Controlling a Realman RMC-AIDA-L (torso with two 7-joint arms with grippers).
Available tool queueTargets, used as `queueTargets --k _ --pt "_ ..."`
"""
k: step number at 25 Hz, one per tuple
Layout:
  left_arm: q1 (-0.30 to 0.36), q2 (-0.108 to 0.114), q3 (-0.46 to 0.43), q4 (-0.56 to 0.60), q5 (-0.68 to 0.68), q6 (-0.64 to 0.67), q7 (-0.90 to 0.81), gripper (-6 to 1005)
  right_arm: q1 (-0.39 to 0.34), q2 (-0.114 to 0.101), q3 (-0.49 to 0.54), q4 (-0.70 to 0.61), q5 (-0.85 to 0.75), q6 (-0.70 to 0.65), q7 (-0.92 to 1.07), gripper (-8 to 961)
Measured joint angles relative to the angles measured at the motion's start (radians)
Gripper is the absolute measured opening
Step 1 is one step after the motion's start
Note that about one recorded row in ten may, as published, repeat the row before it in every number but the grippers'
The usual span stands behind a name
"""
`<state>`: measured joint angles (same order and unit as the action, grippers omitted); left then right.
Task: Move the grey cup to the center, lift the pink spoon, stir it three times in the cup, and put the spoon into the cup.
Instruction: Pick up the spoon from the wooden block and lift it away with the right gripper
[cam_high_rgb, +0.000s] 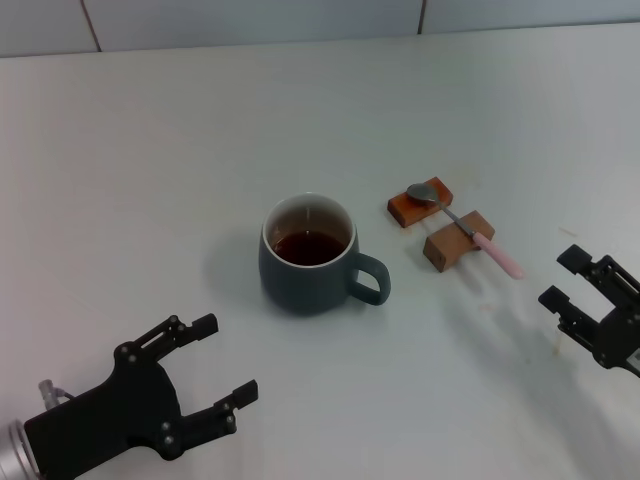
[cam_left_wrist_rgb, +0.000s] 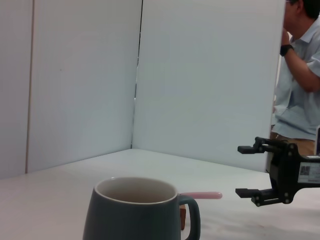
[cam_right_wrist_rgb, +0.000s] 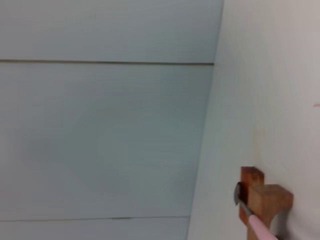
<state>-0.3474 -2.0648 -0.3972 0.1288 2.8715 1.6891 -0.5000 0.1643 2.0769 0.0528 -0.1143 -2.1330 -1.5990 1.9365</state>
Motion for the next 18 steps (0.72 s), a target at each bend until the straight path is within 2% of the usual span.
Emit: queueTargets --k 18 --pt "0.011 0.000 -0.011 0.000 0.000 0.007 0.000 842 0.081 0.000 -0.011 0.026 -0.034 0.130 0.002 784"
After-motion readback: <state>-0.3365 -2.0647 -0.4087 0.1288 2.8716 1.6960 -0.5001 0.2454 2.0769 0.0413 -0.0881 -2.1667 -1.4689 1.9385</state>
